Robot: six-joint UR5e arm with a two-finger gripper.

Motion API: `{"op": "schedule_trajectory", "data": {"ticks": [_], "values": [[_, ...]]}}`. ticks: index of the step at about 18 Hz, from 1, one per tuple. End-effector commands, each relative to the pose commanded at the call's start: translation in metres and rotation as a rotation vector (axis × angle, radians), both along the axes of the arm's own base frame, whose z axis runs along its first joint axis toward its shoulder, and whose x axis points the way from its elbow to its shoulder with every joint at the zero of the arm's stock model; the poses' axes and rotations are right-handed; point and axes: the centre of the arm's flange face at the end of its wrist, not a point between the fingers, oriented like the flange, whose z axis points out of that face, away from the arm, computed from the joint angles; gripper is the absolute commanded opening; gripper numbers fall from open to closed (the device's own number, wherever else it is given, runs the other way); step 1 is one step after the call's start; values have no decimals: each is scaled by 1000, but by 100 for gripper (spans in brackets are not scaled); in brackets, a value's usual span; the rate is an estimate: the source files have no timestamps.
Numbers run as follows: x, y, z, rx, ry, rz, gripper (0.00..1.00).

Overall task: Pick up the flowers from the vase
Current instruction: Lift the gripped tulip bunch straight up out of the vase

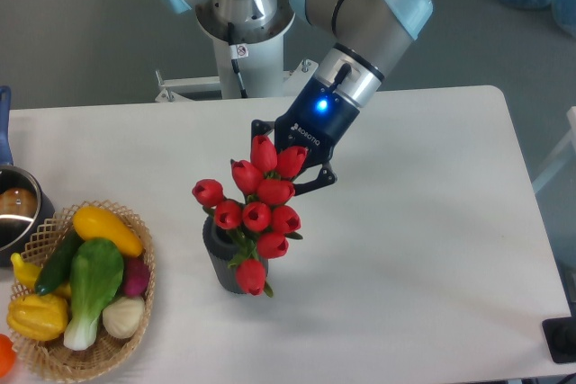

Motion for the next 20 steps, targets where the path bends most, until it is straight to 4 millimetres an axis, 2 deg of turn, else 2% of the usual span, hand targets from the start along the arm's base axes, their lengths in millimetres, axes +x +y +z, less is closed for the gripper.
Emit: {"op": "schedule_trajectory", "data": {"ticks": [6,13,20], "values": [[-5,-11,15,30,-10,24,0],[-9,-13,31,44,-27,46,0],[-21,-25,53,101,-88,79,0]]}}
